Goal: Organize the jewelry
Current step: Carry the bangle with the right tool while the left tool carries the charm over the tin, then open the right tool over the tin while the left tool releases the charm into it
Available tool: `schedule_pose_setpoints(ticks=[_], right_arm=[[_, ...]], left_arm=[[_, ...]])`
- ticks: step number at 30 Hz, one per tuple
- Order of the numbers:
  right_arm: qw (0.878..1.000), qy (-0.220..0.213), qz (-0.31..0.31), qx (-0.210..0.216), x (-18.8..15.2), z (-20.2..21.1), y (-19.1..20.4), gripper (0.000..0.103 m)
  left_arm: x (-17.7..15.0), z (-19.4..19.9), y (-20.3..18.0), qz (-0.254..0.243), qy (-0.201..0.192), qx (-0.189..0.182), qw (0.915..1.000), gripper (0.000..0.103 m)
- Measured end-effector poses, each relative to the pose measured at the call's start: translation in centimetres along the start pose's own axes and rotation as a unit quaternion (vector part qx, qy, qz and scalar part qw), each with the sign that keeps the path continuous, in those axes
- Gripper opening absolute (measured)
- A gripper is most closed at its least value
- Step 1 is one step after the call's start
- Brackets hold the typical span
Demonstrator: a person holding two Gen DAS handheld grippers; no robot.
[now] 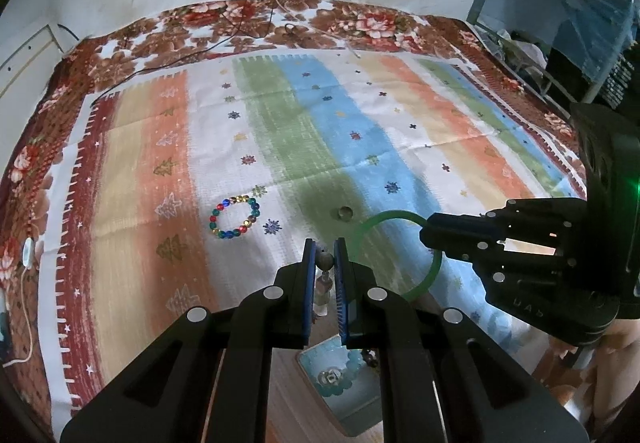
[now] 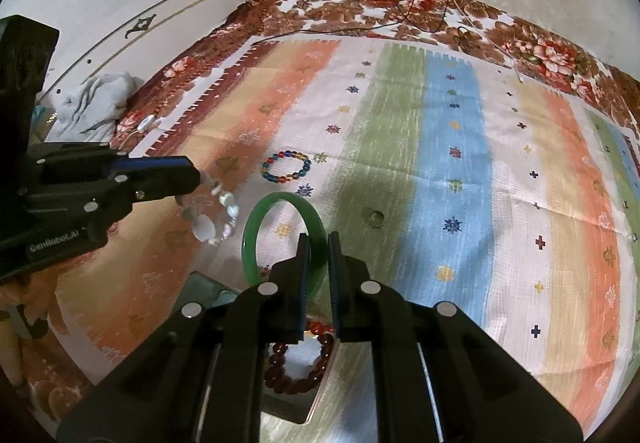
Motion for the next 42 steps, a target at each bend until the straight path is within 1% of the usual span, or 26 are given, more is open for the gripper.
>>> schedule_pose_setpoints(ticks=[12, 20, 28, 33, 39, 40, 41, 42], right_arm=[[1.0, -0.008, 0.006, 0.016, -1.4, 1.8, 0.8, 0.01], [1.0, -0.006, 0.013, 0.021, -2.5, 2.6, 1.6, 0.01], [1.0, -0.004, -0.001, 0.022, -4.2, 3.5, 1.6, 0.01], [1.0, -0.003, 0.001, 0.025, -4.9, 3.9, 1.9, 0.01], [0.999, 0.004, 0.008, 0.04, -5.1, 3.7, 2.7, 0.011], [0.999, 0.004, 0.001, 0.046, -5.1, 3.7, 2.6, 0.012], [0.999, 0.006, -0.002, 0.051, -5.1, 3.6, 2.5, 0.013], [0.999, 0.006, -0.004, 0.049, -5.1, 3.5, 2.3, 0.016]], left_arm=[[-0.6, 1.3, -1.1, -0.009, -0.01, -0.007, 0.9999, 0.009], [-1.8, 2.4, -2.0, -0.015, -0.013, -0.014, 0.9997, 0.009], [-3.1, 3.3, -2.7, -0.015, -0.014, -0.019, 0.9996, 0.009], [-4.1, 3.2, -3.0, -0.015, -0.007, -0.021, 0.9997, 0.009], [-4.9, 2.5, -3.4, -0.022, 0.009, -0.022, 0.9995, 0.009], [-4.9, 2.4, -3.4, -0.023, 0.009, -0.023, 0.9994, 0.01], [-4.9, 2.3, -3.5, -0.023, 0.009, -0.023, 0.9994, 0.018], [-4.9, 2.3, -3.5, -0.021, 0.01, -0.02, 0.9995, 0.023]])
Point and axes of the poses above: each gripper's, at about its wrist camera, not at the fingertips, and z roughly against the way its jaws point, y to its left, x to its top, the point moved 5 cm from there along -z, roughly the way its jaws point, and after that the axes turned 6 degrees about -y, right-handed, at the moved point
